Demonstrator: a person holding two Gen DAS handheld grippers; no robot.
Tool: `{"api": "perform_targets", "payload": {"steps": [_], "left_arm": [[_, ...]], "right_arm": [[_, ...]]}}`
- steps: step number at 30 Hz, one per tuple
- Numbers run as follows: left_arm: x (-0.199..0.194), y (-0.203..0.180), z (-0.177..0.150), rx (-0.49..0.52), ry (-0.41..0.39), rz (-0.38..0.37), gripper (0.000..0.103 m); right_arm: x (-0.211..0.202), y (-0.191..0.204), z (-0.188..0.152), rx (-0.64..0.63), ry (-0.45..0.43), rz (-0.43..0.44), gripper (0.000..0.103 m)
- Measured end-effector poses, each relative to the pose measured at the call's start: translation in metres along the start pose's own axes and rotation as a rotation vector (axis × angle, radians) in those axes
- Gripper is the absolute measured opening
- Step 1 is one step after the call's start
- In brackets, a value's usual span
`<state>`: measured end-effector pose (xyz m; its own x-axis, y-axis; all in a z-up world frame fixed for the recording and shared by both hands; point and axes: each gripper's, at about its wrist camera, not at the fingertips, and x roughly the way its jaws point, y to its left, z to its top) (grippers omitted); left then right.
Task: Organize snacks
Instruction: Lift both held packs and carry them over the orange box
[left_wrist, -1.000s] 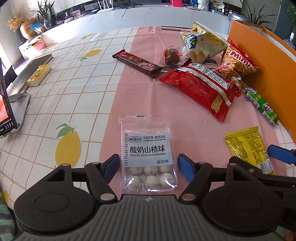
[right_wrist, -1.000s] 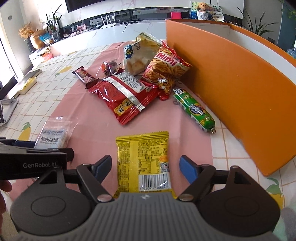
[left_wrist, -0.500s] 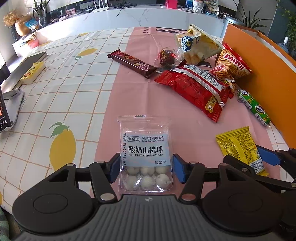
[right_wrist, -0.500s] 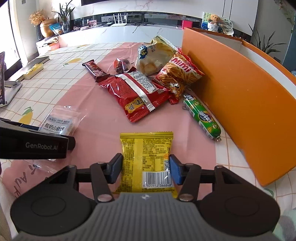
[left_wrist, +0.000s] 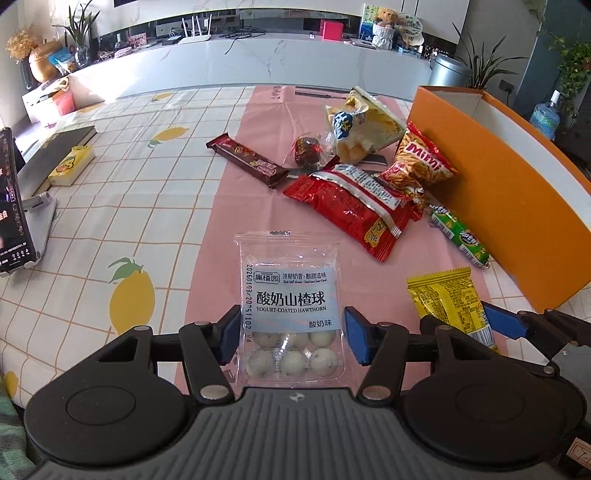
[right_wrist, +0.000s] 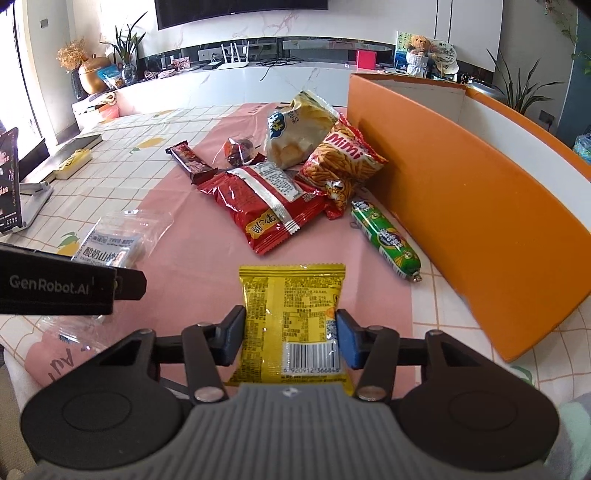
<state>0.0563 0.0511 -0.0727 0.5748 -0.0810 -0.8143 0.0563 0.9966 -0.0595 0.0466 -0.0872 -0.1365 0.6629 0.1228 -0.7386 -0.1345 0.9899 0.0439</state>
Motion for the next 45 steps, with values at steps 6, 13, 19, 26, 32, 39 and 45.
{"api": "perform_targets", "payload": {"steps": [6, 13, 19, 26, 32, 39, 45], "left_arm": [[-0.03, -0.019, 0.005, 0.031, -0.048, -0.024, 0.066], [-0.06, -0.046, 0.016, 0.084, -0.12, -0.057, 0.066], [-0.075, -0.074, 0.034, 0.14, -0.172, -0.082, 0.066], [-0.083, -0.114, 0.067, 0.214, -0.212, -0.154, 0.066], [-0.077, -0.147, 0.098, 0.267, -0.226, -0.21, 0.066], [-0.05, -0.185, 0.127, 0.343, -0.192, -0.275, 0.066], [-0.008, -0.215, 0.146, 0.415, -0.1, -0.335, 0.066]], "right_arm": [[-0.038, -0.014, 0.009, 0.047, -0.063, 0.028, 0.05], [-0.088, -0.038, 0.022, 0.051, -0.137, 0.001, 0.05], [-0.121, -0.073, 0.041, 0.034, -0.175, -0.02, 0.05], [-0.142, -0.117, 0.074, -0.013, -0.174, -0.04, 0.05], [-0.145, -0.155, 0.103, -0.037, -0.145, -0.068, 0.05], [-0.117, -0.196, 0.129, -0.075, -0.064, -0.105, 0.05], [-0.068, -0.225, 0.142, -0.119, 0.046, -0.118, 0.05]]}}
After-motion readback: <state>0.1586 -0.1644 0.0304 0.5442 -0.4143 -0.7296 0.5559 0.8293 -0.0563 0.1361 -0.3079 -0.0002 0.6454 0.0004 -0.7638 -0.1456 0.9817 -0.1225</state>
